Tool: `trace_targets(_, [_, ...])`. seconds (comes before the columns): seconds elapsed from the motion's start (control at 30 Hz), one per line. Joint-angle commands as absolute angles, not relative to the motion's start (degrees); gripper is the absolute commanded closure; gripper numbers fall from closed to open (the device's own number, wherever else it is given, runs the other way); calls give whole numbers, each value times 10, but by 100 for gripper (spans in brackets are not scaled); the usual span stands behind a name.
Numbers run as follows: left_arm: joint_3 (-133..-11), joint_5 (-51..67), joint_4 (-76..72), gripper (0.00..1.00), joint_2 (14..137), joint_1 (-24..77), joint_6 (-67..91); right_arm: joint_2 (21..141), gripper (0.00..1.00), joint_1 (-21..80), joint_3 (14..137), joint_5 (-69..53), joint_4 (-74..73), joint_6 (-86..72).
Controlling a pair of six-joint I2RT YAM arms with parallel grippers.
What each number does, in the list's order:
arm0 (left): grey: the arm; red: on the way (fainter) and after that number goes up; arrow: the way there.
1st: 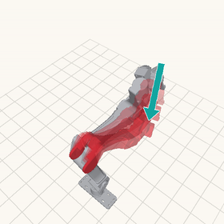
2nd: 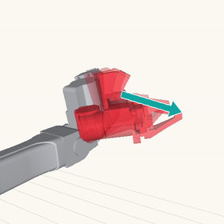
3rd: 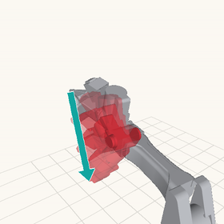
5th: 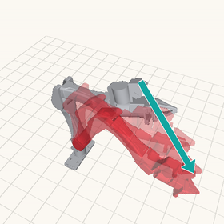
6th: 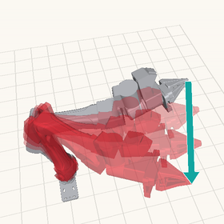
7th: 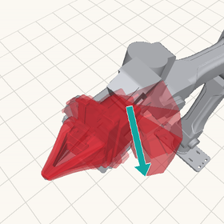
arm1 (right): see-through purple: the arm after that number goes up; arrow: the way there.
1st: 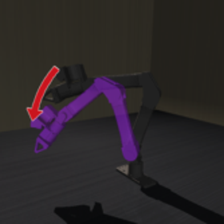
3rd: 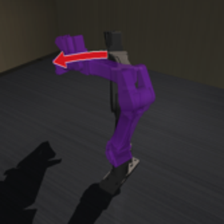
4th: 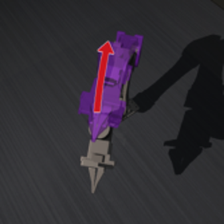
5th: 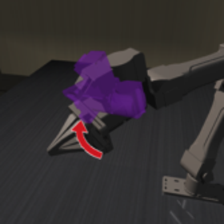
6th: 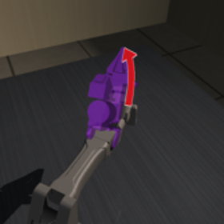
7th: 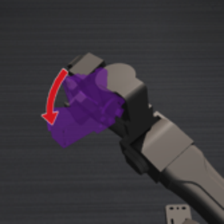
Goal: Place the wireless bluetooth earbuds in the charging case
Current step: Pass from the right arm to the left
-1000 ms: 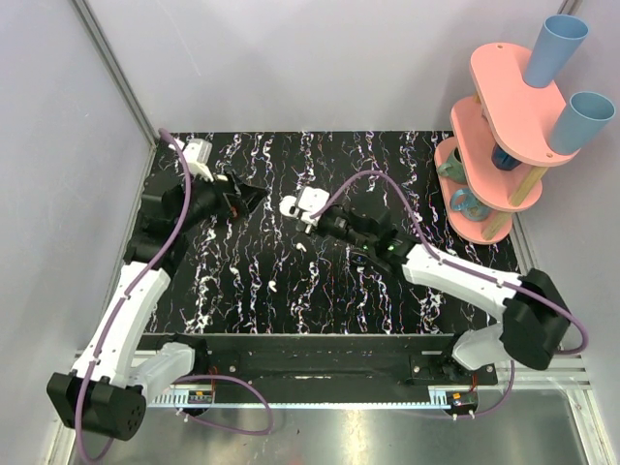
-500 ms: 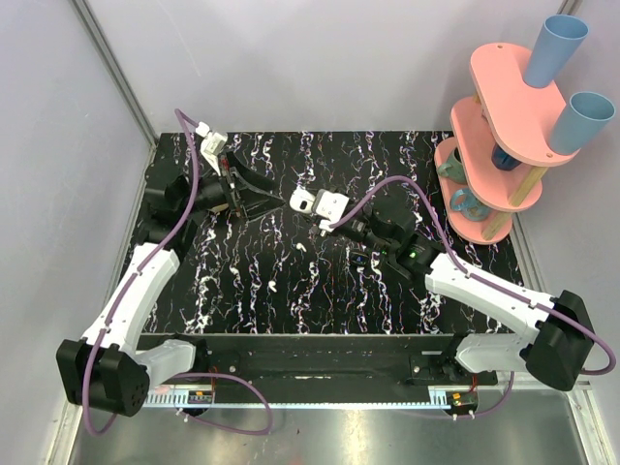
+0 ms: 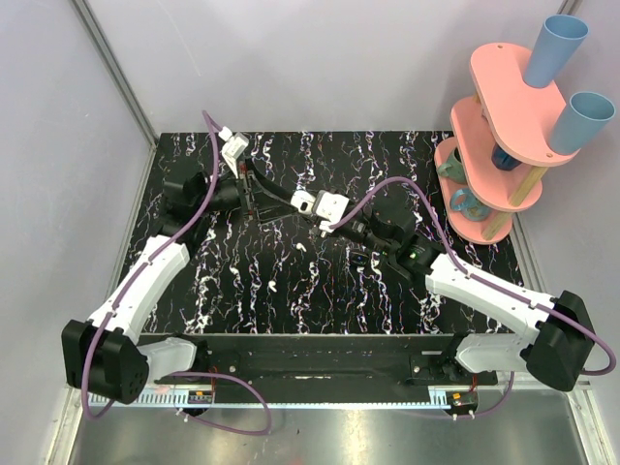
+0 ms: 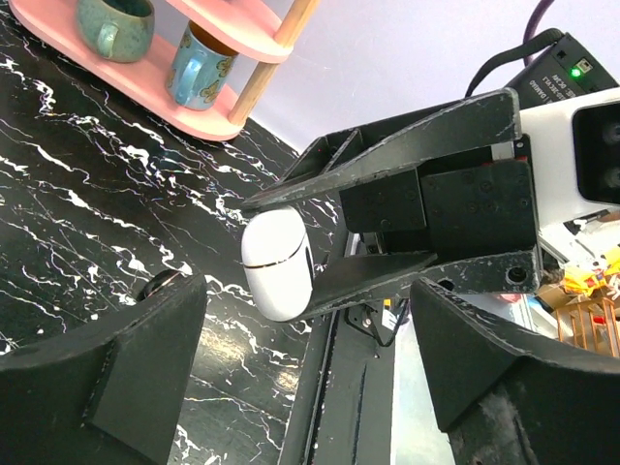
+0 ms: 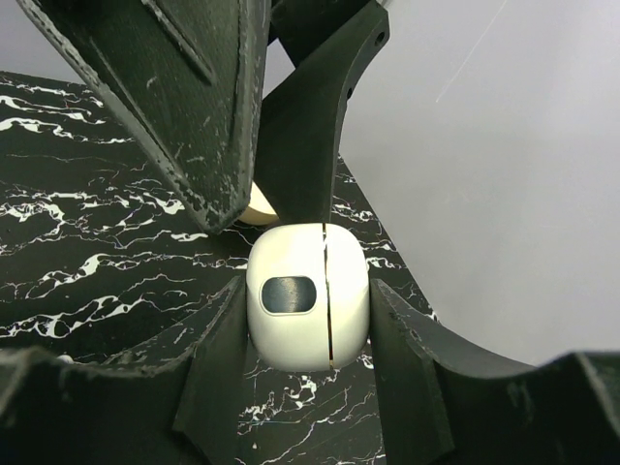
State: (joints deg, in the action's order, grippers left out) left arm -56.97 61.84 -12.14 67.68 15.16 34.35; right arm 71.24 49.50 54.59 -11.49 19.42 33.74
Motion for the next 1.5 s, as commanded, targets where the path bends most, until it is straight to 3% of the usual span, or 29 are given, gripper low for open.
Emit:
trace_targets(0.0, [-599, 600, -123, 11, 680, 158, 323, 690, 74, 491, 544, -118, 228, 343])
trace_targets(0.13, [-606, 601, -119, 20, 693, 163, 323, 688, 74, 491, 542, -120, 234, 344])
trace_targets(0.77, [-625, 587, -96, 37, 726, 187, 318, 692, 74, 490, 538, -123, 236, 350])
trace_targets(1.23, [-628, 583, -47, 38, 724, 195, 281, 694, 74, 491, 535, -111, 251, 353])
trace_targets(1.47, [-632, 571, -44, 48, 723, 200, 275, 695, 73, 490, 536, -120, 250, 354])
